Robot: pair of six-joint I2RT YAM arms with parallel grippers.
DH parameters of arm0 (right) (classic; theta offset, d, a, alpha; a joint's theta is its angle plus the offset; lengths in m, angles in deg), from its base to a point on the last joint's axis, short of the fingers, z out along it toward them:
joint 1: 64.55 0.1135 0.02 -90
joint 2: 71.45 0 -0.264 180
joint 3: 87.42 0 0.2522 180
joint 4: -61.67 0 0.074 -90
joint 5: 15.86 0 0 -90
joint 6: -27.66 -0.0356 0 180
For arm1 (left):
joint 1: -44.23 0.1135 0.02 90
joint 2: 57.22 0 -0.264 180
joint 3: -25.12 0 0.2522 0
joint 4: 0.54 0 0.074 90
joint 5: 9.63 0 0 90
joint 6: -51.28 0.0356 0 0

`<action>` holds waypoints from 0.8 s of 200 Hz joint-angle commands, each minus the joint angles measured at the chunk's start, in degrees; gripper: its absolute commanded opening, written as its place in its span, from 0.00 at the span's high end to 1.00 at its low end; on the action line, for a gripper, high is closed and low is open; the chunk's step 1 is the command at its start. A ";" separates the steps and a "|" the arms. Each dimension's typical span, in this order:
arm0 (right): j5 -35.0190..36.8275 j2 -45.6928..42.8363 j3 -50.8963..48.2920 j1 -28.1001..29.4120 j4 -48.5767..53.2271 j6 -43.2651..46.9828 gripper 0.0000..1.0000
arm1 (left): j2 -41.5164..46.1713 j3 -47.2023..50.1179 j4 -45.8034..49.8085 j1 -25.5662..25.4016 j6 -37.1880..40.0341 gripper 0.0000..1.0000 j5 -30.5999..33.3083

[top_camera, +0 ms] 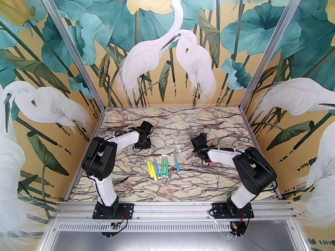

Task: Open the pen caps

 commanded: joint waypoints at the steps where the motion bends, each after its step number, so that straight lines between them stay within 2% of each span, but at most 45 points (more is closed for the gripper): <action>1: -1.01 1.26 1.27 -0.18 0.69 -0.73 0.75 | -1.83 0.02 1.18 0.30 0.10 0.86 1.18; 72: 0.23 -0.20 1.07 -0.22 2.21 -0.44 0.72 | -1.32 -0.07 1.74 0.33 -0.02 0.79 1.30; 101: 0.92 -2.77 0.53 -0.17 2.89 0.57 0.67 | -0.91 -0.09 1.73 0.32 -0.22 0.76 0.75; 160: -1.83 -7.45 -0.26 0.00 2.90 2.81 0.63 | 1.03 0.02 1.70 0.33 -0.29 0.71 -0.64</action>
